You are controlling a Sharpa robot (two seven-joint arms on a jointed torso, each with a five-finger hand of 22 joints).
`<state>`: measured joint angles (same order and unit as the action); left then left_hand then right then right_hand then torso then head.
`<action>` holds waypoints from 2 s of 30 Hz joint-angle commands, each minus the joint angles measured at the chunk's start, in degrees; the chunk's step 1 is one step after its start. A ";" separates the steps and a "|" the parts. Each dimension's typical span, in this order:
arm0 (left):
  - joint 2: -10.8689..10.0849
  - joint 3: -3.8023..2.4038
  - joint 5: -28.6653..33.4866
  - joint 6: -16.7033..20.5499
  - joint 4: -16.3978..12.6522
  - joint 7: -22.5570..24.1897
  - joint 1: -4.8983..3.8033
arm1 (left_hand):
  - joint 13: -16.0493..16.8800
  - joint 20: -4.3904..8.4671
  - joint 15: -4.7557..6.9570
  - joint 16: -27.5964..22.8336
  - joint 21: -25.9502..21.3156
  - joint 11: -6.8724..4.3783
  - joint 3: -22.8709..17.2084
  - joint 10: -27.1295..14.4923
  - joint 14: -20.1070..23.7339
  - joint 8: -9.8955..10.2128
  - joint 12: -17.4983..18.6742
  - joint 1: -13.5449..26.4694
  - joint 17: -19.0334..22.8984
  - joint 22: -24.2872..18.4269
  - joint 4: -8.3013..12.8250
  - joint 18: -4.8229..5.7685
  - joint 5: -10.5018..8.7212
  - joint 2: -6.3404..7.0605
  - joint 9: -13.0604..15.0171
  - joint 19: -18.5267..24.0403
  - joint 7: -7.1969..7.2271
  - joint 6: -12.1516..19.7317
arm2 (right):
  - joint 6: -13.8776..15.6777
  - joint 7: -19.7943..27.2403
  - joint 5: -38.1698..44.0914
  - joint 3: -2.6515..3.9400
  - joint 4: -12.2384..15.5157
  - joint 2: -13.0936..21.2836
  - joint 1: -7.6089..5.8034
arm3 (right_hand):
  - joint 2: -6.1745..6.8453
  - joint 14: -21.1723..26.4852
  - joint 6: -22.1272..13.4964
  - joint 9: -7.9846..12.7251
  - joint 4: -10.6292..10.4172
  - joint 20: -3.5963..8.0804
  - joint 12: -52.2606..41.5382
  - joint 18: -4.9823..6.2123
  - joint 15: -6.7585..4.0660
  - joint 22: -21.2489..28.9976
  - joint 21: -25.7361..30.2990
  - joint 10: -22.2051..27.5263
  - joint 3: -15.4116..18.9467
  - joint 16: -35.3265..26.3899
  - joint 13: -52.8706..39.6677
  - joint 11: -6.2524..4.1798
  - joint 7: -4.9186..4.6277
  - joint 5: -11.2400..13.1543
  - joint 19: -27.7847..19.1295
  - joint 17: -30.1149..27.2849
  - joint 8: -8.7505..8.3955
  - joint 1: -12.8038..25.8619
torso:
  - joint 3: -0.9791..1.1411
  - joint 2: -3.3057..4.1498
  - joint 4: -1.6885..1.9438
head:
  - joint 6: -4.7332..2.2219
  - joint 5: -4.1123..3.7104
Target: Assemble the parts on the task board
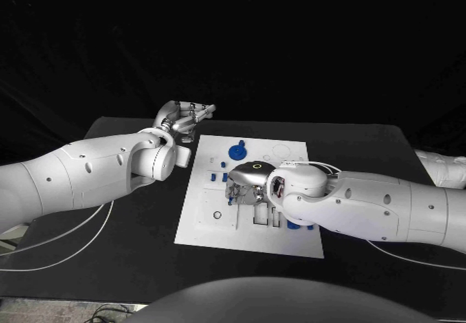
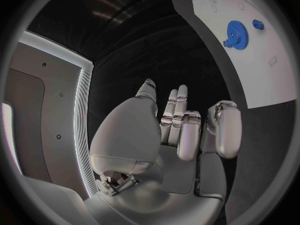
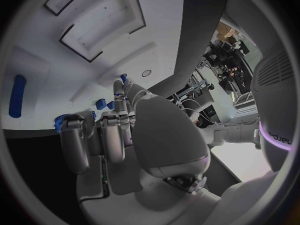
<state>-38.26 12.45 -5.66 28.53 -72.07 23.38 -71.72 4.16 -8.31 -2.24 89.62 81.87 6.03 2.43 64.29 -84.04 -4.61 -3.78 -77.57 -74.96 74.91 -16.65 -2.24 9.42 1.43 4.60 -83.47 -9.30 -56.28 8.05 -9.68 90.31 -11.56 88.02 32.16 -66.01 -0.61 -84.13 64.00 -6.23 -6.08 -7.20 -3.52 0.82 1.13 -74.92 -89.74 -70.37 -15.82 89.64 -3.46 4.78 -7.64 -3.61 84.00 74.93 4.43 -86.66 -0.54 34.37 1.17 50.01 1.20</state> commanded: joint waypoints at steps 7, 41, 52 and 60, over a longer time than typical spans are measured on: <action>0.03 -0.04 -0.25 -0.52 -0.19 0.37 -0.03 | -0.04 -0.07 -0.11 -0.05 -0.39 0.04 0.32 -0.33 -5.57 0.24 0.01 -0.07 -14.31 12.42 -0.03 0.20 0.15 -0.59 0.07 -0.10 0.09 0.30 | -1.37 0.32 0.67 -0.04 -0.35 -0.33 0.14 | -0.02 -5.87 0.02 0.00 -0.11 -0.46 0.11 -0.82 0.42 -15.08 -0.26 0.58 -0.32 0.36 0.06 0.09 0.02 0.10 6.00 15.07 -0.04 0.38 | -0.02 0.00 0.04 | -0.01 -0.05; -0.26 -0.05 -0.25 -0.43 -0.37 0.41 -0.04 | -0.04 -0.07 -0.11 -0.05 -0.39 0.04 0.32 -0.33 -5.57 0.24 0.01 -0.07 -14.31 12.42 -0.03 0.20 0.15 -0.59 0.07 -0.10 0.09 0.30 | -3.17 -0.89 0.83 -0.08 -0.46 -0.85 0.25 | 4.25 -5.87 -9.91 2.36 -1.25 -1.43 0.02 -0.82 1.51 -15.08 -0.26 7.96 0.90 0.36 -0.02 1.47 -1.08 0.46 6.00 15.07 -0.99 3.62 | -0.03 -0.01 0.01 | -0.01 -0.09; -0.29 -0.05 -0.25 -0.51 -0.38 0.43 -0.04 | -0.04 -0.07 -0.11 -0.05 -0.39 0.04 0.32 -0.33 -5.57 0.24 0.01 -0.07 -14.31 12.42 -0.03 0.20 0.15 -0.59 0.07 -0.10 0.09 0.30 | 5.87 -1.04 1.58 -0.10 0.59 0.49 0.29 | 6.11 -5.87 -13.86 2.01 -1.68 -2.57 -0.60 -0.82 2.37 -15.08 -0.26 10.20 5.30 0.36 -0.27 2.34 -1.68 0.58 6.00 15.07 -0.33 8.23 | 0.04 0.01 0.01 | -0.01 -0.07; -0.12 -0.05 -0.25 -0.60 -0.20 0.37 -0.04 | -0.04 -0.07 -0.11 -0.05 -0.39 0.04 0.32 -0.33 -5.57 0.24 0.01 -0.07 -14.31 12.42 -0.03 0.20 0.15 -0.59 0.07 -0.10 0.09 0.30 | 15.35 3.62 -14.39 -0.06 4.69 6.38 -1.50 | 4.01 -5.87 -11.82 1.15 -1.76 -2.25 -2.86 -0.82 2.03 -15.08 -0.26 6.49 5.76 0.36 -1.03 1.93 -2.09 0.41 6.00 15.07 0.42 8.68 | -0.02 -0.14 -0.02 | -0.01 -0.52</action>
<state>-38.53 12.45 -5.69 28.55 -72.24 23.39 -71.72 4.16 -8.31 -2.24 89.62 81.87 6.03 2.43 64.29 -84.04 -4.61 -3.78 -77.57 -74.96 74.91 -16.65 -2.24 9.42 1.43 4.60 -83.47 -9.29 -56.29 17.26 -9.22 85.57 -11.70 92.21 37.95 -67.08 3.89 -83.92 52.01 -5.03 -7.83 -9.24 -6.21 0.82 3.38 -74.94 -89.73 -63.64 -10.28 89.64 -4.44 6.69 -9.64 -3.21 84.01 74.91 4.85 -77.98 -0.52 34.33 1.17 50.01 0.82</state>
